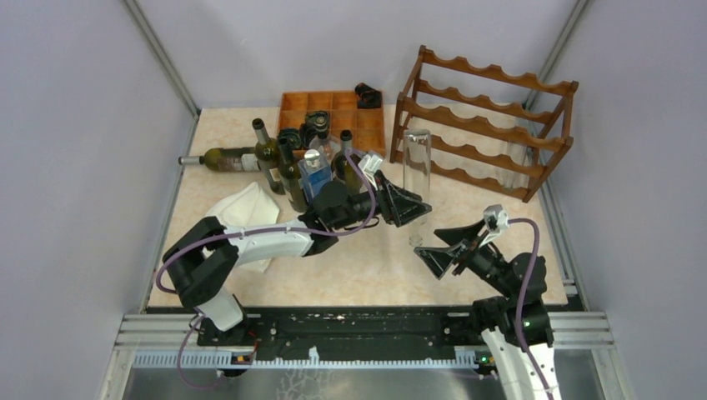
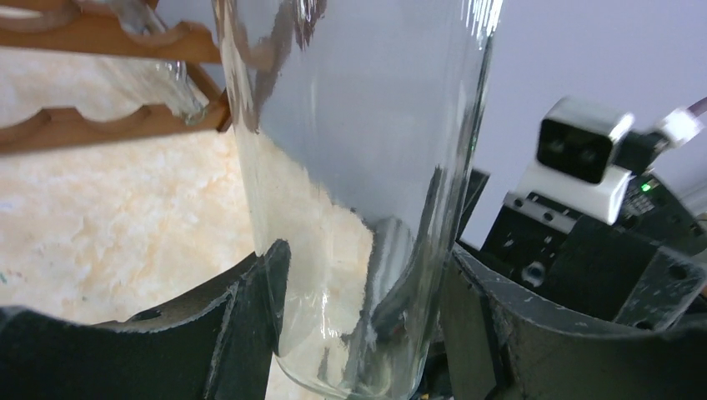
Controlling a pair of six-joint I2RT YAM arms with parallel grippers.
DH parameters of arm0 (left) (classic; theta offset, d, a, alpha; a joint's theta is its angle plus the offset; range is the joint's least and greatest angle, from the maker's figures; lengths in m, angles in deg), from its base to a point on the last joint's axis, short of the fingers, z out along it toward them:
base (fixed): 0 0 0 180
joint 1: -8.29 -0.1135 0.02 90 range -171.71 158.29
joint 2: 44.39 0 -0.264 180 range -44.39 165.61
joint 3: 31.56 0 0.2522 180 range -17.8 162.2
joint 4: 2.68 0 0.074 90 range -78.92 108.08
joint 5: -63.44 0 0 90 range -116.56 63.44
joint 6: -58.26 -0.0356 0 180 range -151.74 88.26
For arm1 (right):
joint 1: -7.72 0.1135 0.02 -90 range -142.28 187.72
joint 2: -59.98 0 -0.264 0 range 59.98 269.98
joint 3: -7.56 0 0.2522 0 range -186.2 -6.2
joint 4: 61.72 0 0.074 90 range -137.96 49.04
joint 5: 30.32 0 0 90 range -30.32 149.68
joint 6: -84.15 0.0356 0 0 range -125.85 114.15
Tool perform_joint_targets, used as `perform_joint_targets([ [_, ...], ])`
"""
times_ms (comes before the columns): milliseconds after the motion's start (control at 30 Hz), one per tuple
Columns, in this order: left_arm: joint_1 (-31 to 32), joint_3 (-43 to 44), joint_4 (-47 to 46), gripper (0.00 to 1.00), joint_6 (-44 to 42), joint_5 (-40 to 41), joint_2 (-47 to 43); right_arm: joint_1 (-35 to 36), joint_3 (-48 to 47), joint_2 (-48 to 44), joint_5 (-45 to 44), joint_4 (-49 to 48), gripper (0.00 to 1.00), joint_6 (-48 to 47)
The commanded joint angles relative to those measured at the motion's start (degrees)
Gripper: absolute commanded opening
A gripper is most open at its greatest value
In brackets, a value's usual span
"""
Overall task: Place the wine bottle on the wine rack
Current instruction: Pick up the wine bottle from the center of the board.
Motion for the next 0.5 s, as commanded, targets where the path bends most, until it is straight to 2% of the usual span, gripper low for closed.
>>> perform_joint_targets([
  [0, -0.5, 4.0, -5.9, 0.00, 0.5, 0.1, -0.2, -0.1, 1.8, -0.6, 0.5, -4.1, 0.94, 2.0],
  [300, -0.5, 4.1, -9.0, 0.00, 5.7, 0.5, 0.5, -0.1, 8.8, -0.2, -1.8, -16.2, 0.90, 8.3],
  [467, -0.5, 4.3, -9.7, 0.00, 8.2, 1.2, 1.9, -0.1, 11.6, 4.2, -0.8, -24.5, 0.77, 11.8],
])
